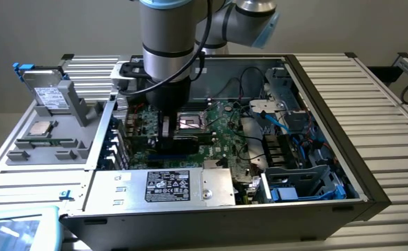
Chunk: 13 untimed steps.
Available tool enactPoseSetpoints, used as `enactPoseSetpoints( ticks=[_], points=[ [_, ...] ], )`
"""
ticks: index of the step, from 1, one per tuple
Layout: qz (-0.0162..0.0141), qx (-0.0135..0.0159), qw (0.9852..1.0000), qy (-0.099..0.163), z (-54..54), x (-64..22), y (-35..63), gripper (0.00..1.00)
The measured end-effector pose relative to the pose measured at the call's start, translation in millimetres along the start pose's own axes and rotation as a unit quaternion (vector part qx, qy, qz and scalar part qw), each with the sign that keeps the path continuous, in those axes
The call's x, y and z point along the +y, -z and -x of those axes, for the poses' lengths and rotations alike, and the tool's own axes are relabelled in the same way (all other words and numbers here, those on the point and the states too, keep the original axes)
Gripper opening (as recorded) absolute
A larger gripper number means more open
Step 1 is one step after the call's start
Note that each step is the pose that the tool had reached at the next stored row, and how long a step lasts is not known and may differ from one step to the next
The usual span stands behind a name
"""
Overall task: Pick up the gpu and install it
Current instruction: 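Insert the gpu into the slot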
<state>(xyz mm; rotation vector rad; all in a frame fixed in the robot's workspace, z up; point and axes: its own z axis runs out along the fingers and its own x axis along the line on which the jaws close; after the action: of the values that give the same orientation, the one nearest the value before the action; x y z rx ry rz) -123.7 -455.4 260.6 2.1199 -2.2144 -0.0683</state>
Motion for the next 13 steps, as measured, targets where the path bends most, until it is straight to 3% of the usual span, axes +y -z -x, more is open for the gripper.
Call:
enactPoseSetpoints(
  ticks=[13],
  points=[
    [-0.0002,0.0004,1.0,0.004,0.5,3.9,-1.3,0.28]
  ],
)
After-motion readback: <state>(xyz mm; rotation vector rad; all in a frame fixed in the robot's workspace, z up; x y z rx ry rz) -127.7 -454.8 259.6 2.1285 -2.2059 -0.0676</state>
